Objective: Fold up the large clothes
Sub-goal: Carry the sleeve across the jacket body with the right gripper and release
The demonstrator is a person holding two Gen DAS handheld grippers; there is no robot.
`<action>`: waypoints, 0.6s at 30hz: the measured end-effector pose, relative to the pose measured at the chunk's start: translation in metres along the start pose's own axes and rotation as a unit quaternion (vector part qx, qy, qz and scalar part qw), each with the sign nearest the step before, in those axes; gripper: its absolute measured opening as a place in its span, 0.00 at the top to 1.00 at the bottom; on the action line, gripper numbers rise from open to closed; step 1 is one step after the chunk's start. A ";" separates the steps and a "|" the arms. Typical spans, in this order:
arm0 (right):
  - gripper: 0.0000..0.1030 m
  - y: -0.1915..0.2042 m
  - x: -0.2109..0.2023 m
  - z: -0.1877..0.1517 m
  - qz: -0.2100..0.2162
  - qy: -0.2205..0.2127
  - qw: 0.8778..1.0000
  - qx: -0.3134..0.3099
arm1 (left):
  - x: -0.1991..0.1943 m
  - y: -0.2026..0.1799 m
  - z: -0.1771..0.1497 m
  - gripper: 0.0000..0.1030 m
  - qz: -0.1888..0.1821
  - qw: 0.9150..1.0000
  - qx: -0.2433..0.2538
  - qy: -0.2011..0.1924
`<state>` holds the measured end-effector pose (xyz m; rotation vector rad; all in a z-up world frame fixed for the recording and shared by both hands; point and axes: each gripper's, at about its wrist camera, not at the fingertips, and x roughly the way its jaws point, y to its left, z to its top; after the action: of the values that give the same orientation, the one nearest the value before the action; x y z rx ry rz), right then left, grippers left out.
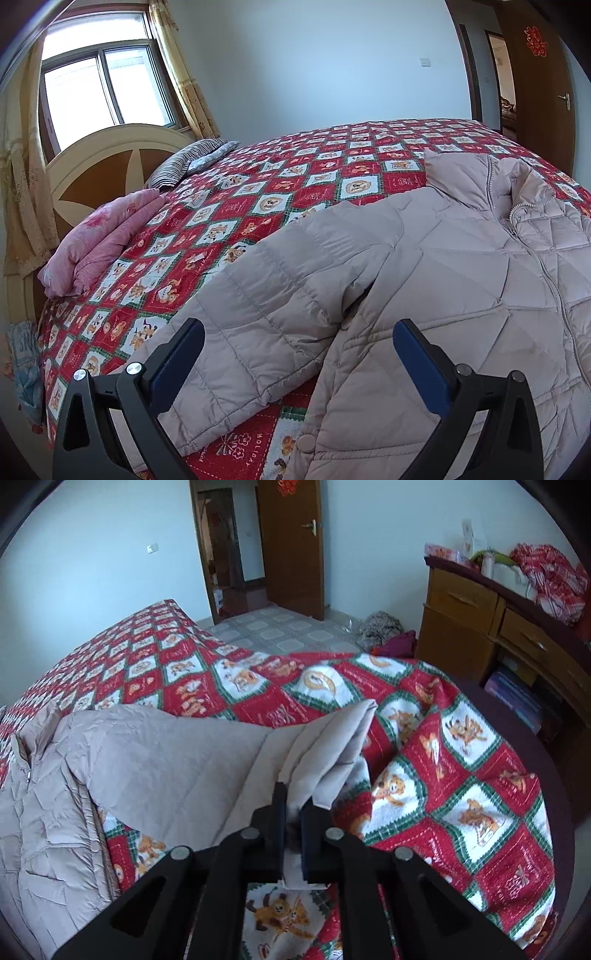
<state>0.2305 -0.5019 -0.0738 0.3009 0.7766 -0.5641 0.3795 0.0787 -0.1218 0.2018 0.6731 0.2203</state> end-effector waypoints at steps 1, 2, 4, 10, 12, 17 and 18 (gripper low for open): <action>0.92 0.011 -0.009 0.005 0.003 -0.014 1.000 -0.016 | 0.001 0.000 0.001 0.01 0.003 1.000 0.002 -0.001; 0.92 0.022 -0.016 0.010 0.007 -0.024 0.999 -0.031 | 0.003 -0.001 0.002 0.01 0.008 1.000 0.003 -0.001; 0.92 0.048 -0.024 0.016 0.024 -0.033 0.997 -0.059 | 0.007 0.000 0.004 0.01 0.010 1.000 0.003 0.002; 0.93 0.136 -0.032 0.016 0.082 -0.057 0.985 -0.138 | 0.001 0.007 0.005 0.01 0.012 1.000 0.004 -0.004; 0.93 0.163 -0.032 0.013 0.097 -0.062 0.980 -0.163 | 0.000 0.012 0.005 0.01 0.021 1.000 0.002 -0.010; 0.93 0.224 -0.031 0.003 0.131 -0.071 0.965 -0.217 | 0.008 0.025 0.006 0.01 0.035 0.999 -0.005 -0.003; 0.93 0.235 -0.031 0.001 0.138 -0.072 0.962 -0.226 | 0.010 0.026 0.006 0.01 0.037 0.999 -0.006 -0.001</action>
<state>0.3498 -0.2999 -0.0390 -0.0570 0.6853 -0.1337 0.3870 0.1054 -0.1164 0.2152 0.6633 0.2942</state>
